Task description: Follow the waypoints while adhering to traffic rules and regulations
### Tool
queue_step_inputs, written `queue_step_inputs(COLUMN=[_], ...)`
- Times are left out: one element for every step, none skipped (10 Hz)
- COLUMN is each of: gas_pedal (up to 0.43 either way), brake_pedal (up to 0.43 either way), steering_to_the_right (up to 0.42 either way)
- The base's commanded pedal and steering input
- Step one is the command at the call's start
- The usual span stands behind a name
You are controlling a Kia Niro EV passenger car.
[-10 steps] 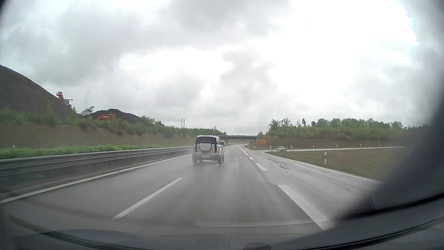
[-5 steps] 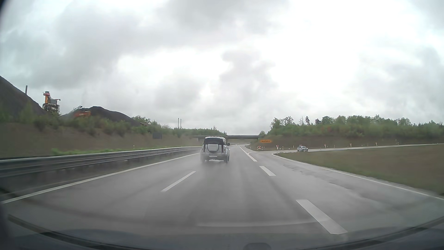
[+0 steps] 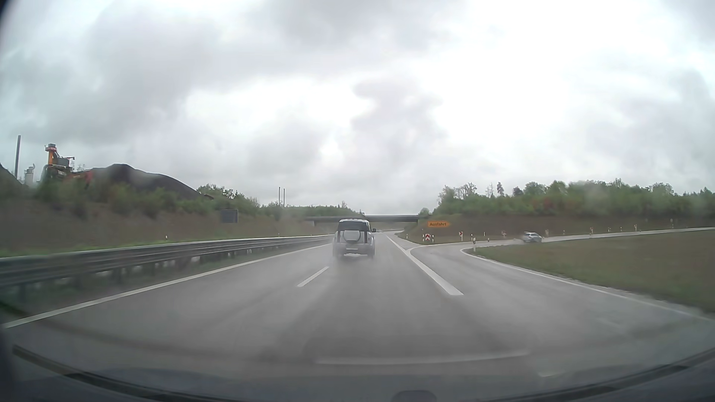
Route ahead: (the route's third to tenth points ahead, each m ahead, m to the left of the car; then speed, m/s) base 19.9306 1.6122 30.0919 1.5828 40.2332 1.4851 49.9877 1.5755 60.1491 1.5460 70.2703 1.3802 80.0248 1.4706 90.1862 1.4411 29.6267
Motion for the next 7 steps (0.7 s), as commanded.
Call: queue_step_inputs(gas_pedal=[0.287,0.287,0.287,0.287,0.287,0.287,0.287], brake_pedal=[0.000,0.000,0.000,0.000,0.000,0.000,0.000], steering_to_the_right=[0.000,0.000,0.000,0.000,0.000,-0.001,-0.001])
